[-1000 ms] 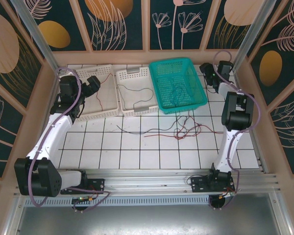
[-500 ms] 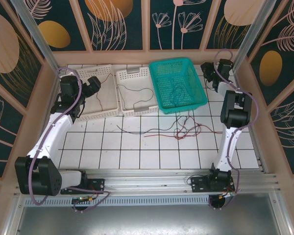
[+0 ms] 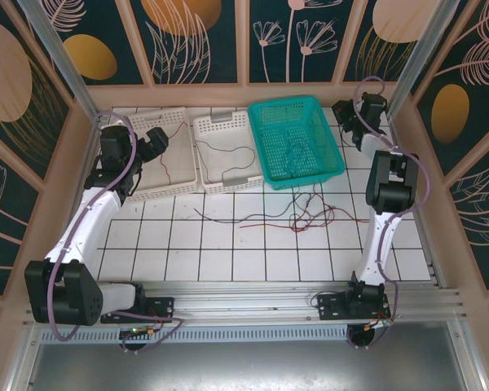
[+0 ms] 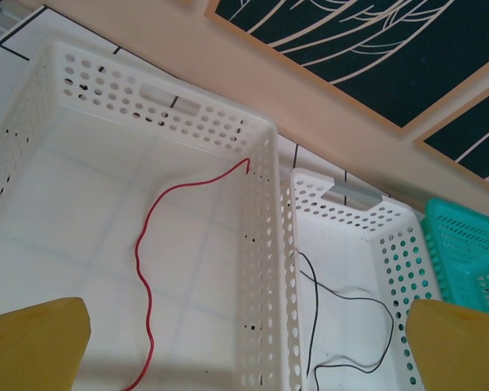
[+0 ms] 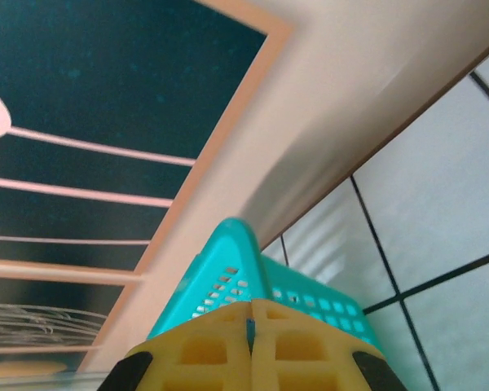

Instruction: Untangle the cables

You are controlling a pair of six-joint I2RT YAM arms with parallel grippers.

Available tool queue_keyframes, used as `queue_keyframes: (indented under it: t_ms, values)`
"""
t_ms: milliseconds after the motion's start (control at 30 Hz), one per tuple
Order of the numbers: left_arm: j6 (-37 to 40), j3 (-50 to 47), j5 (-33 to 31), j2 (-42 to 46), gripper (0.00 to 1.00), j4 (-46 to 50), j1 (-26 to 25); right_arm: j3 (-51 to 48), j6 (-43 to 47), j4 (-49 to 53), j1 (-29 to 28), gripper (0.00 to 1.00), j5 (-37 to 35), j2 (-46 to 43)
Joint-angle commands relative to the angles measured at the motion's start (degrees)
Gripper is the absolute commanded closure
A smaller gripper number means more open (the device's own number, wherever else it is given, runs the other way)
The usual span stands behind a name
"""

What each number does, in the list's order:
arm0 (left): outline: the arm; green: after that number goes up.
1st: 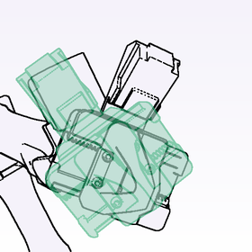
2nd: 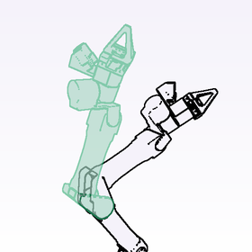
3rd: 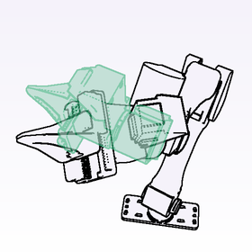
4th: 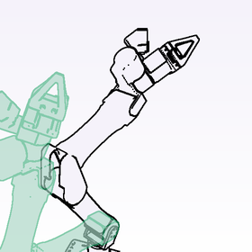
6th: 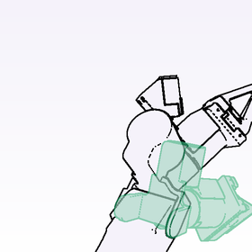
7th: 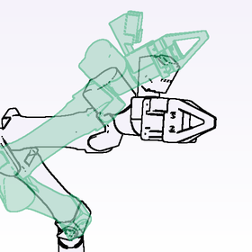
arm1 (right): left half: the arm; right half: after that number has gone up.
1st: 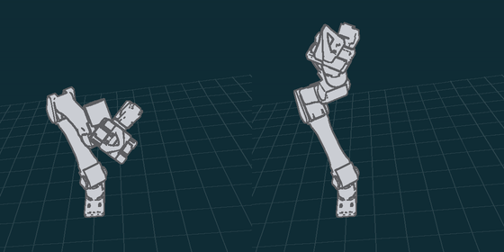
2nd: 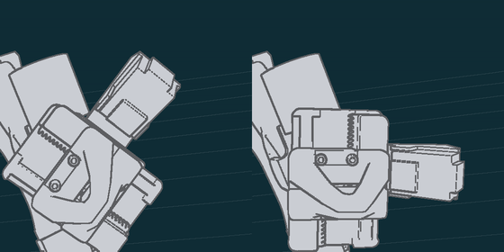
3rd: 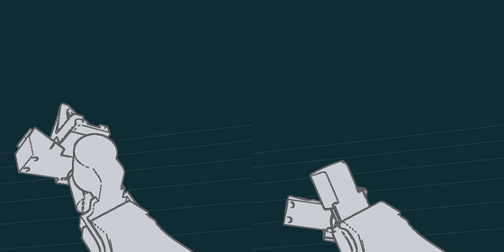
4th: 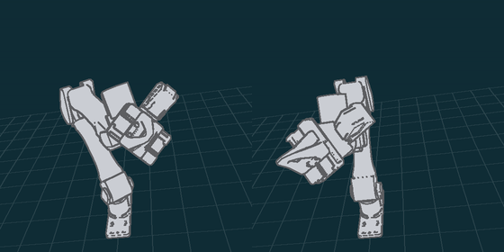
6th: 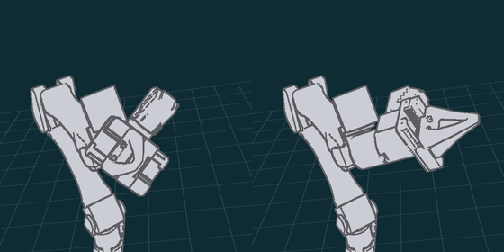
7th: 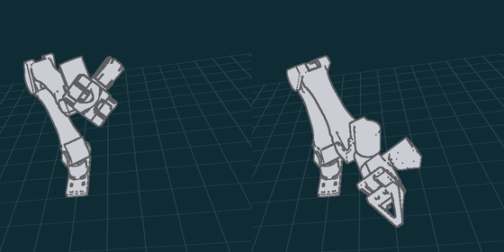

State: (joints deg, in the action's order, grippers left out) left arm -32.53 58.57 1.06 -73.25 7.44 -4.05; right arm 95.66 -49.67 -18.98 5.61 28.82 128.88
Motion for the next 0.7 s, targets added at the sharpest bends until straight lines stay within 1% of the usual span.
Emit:
queue_keyframes:
  t_ms: [0, 133, 300, 367, 500, 600, 667]
  values:
    - [1.08, 0.19, 0.76, -0.10, 0.01, -1.87, 0.21, -2.93, 1.74, -3.47, -1.95, 1.00, 2.19, -6.84]
    - [1.09, 0.15, 0.96, -0.05, 0.01, -1.97, 0.19, -7.67, 5.30, -3.04, -5.10, 1.00, 1.71, -10.90]
    - [1.08, 0.06, 1.28, 0.17, 0.01, -1.99, 0.19, -11.18, 13.65, 3.39, -10.07, 1.00, -2.89, -13.67]
    - [1.05, -0.03, 1.32, 0.23, 0.01, -2.05, 0.19, -11.78, 15.64, 5.74, -11.75, 1.00, -4.51, -13.71]
    - [1.07, -0.12, 1.55, 0.50, 0.01, -2.07, 0.19, -9.86, 17.84, 11.97, -13.69, 1.00, -4.56, -11.64]
    - [1.07, -0.16, 1.73, 0.74, 0.01, -2.05, 0.21, -8.04, 20.15, 16.65, -14.95, 1.00, -6.38, -11.19]
    - [1.07, -0.20, 1.91, 0.90, 0.01, -2.02, 0.19, -8.03, 20.90, 18.35, -15.53, 0.95, -8.22, -11.99]
